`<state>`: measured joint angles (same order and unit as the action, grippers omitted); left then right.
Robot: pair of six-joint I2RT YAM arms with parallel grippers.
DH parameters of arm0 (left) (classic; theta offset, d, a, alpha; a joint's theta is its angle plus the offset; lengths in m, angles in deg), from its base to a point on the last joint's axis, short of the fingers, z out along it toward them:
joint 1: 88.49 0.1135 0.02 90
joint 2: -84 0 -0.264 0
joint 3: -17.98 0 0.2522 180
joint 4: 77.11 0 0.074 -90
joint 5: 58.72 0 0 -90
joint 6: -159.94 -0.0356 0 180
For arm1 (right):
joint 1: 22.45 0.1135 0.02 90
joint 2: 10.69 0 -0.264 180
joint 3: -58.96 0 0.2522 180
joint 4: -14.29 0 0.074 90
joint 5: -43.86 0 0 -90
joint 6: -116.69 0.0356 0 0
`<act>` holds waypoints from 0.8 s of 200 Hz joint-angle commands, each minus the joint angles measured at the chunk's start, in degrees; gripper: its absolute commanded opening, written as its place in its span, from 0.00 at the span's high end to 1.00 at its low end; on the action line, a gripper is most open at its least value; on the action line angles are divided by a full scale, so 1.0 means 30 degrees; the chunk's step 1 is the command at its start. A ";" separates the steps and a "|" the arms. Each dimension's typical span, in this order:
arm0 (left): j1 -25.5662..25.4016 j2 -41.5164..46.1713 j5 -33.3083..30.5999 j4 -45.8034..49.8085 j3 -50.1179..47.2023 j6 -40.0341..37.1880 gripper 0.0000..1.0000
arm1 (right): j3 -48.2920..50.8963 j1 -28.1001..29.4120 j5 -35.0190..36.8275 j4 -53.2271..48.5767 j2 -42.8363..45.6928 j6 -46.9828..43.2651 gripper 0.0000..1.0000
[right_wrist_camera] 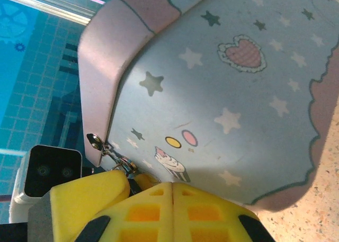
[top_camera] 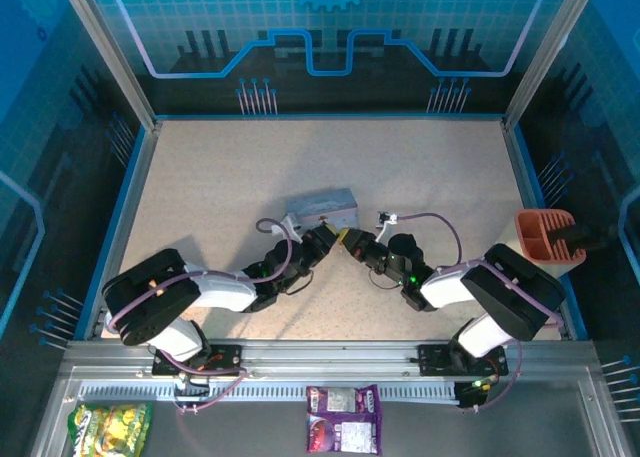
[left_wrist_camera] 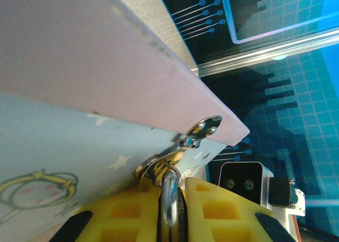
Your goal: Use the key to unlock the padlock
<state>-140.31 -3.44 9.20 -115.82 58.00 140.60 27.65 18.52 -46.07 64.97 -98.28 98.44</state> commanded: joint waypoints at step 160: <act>-0.0551 0.1814 0.0599 0.1337 -0.0045 0.0343 1.00 | 0.0888 0.0646 -0.2598 0.5554 -0.0715 -0.0758 0.79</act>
<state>-141.07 0.95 7.75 -107.66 58.17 142.06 29.38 20.47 -45.78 69.69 -100.29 95.66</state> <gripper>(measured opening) 0.142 0.206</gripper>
